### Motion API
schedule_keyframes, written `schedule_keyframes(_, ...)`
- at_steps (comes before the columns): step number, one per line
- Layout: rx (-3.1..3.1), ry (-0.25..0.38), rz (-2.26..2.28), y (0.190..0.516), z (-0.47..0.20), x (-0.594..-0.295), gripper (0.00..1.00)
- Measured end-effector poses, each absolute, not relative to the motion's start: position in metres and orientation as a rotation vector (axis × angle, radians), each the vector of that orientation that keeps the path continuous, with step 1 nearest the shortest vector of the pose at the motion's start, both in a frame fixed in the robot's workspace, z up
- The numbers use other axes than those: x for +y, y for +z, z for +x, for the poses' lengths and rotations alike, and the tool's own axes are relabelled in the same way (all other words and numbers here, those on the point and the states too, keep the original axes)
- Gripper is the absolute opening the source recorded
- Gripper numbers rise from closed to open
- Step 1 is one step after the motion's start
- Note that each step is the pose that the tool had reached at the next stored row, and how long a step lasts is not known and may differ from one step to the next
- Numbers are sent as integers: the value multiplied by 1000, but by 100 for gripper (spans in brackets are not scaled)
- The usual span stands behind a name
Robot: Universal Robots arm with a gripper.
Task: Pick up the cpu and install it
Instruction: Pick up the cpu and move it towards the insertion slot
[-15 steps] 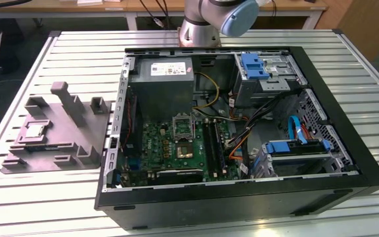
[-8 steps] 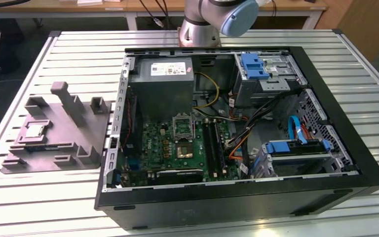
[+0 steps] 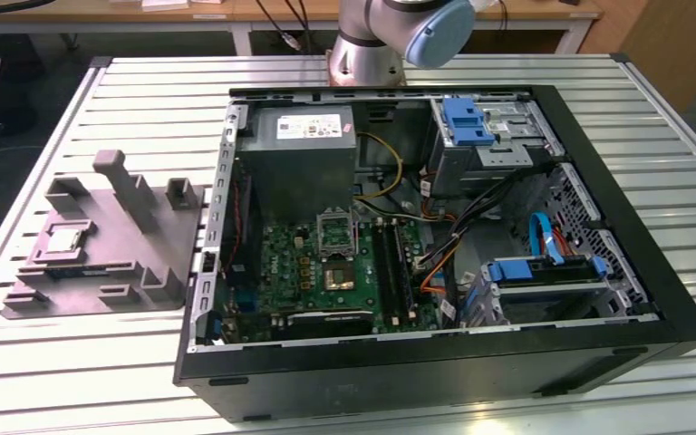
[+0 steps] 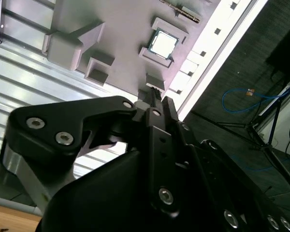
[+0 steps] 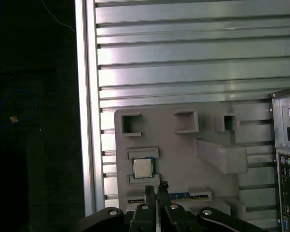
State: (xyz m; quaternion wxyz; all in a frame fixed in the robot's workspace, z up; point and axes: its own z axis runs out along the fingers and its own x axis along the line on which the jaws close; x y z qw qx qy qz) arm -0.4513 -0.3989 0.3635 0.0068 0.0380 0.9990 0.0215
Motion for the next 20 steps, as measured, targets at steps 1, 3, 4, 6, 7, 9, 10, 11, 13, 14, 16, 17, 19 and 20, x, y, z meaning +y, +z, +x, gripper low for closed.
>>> schedule_keyframes(1,3125,67,119,363,-451,-399,17)
schedule_keyframes(3,3125,67,119,363,-452,-399,29)
schedule_keyframes(4,3125,67,119,363,-452,-399,29)
schedule_keyframes(6,3125,67,119,363,-452,-399,41)
schedule_keyframes(7,3125,67,119,363,-452,-399,41)
schedule_keyframes(9,3125,67,119,364,-452,-399,53)
schedule_keyframes(10,3125,67,119,364,-452,-399,53)
schedule_keyframes(11,3125,67,119,364,-453,-399,58)
schedule_keyframes(13,3125,67,118,363,-453,-399,64)
schedule_keyframes(14,3125,67,113,363,-453,-399,64)
schedule_keyframes(16,3126,68,86,362,-453,-399,71)
schedule_keyframes(17,3127,67,76,361,-454,-399,71)
schedule_keyframes(19,3128,68,61,359,-455,-399,71)
schedule_keyframes(20,3128,68,60,359,-455,-399,71)
